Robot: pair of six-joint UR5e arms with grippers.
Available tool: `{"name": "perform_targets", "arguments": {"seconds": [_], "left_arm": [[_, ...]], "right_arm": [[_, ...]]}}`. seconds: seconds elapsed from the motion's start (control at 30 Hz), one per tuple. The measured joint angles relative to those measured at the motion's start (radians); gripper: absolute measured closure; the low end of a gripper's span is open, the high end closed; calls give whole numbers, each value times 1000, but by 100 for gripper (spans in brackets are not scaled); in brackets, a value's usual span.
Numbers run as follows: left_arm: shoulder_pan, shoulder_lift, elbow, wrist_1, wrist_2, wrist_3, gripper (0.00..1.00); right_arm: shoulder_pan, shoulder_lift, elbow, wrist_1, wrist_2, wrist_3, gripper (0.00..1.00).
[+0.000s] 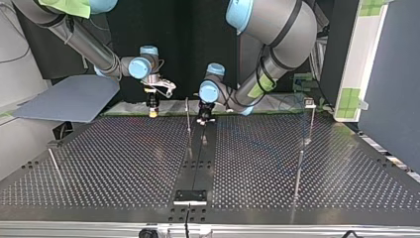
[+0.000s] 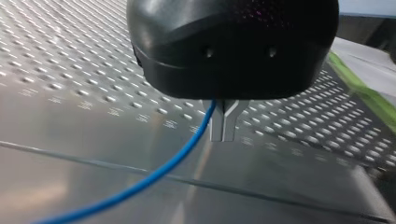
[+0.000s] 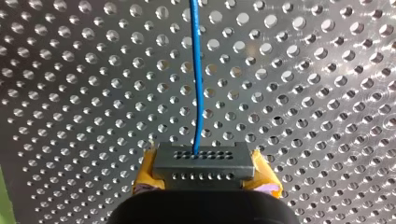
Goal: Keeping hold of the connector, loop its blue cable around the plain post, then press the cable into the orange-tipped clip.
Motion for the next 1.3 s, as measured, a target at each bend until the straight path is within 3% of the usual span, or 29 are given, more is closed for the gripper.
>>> {"name": "perform_targets", "arguments": {"seconds": [0.17,0.2,0.27,0.3,0.33,0.4,0.57,0.6,0.63,0.67,0.7,0.73,0.77,0.8,1.07,1.3], "left_arm": [[-3,-25,24,-29,-10,17,99],[-3,-26,25,-30,-10,17,92],[-2,-28,28,-31,-11,18,86],[-2,-28,30,-31,-12,19,76],[-2,-28,31,-31,-13,20,76],[-3,-28,33,-31,-14,23,62],[-8,-28,33,-46,-32,51,60],[-8,-27,33,-52,-39,58,53],[-8,-27,34,-61,-48,67,53],[-9,-27,34,-68,-54,75,45],[-9,-27,34,-75,-57,82,24],[-9,-27,34,-85,-59,91,24],[-9,-27,34,-92,-59,96,9],[-10,-27,33,-99,-60,101,0],[-29,-23,31,-136,-103,126,0],[-41,18,-7,-108,-100,124,0]], "right_arm": [[-12,0,-14,16,-8,-6,100],[-14,0,-14,16,-9,-7,100],[-18,0,-15,17,-12,-8,100],[-19,1,-15,18,-13,-9,100],[-21,1,-15,18,-15,-10,100],[-23,1,-15,21,-16,-12,100],[-26,2,-16,28,-17,-15,100],[-26,2,-16,29,-17,-15,100],[-26,2,-16,31,-17,-15,100],[-26,3,-16,33,-17,-15,100],[-26,3,-16,35,-17,-16,100],[-26,3,-16,38,-17,-16,100],[-26,3,-16,39,-17,-16,100],[-26,3,-16,40,-17,-16,100],[-32,4,-16,50,-23,-17,100],[-39,5,-16,56,-27,-17,100]]}}
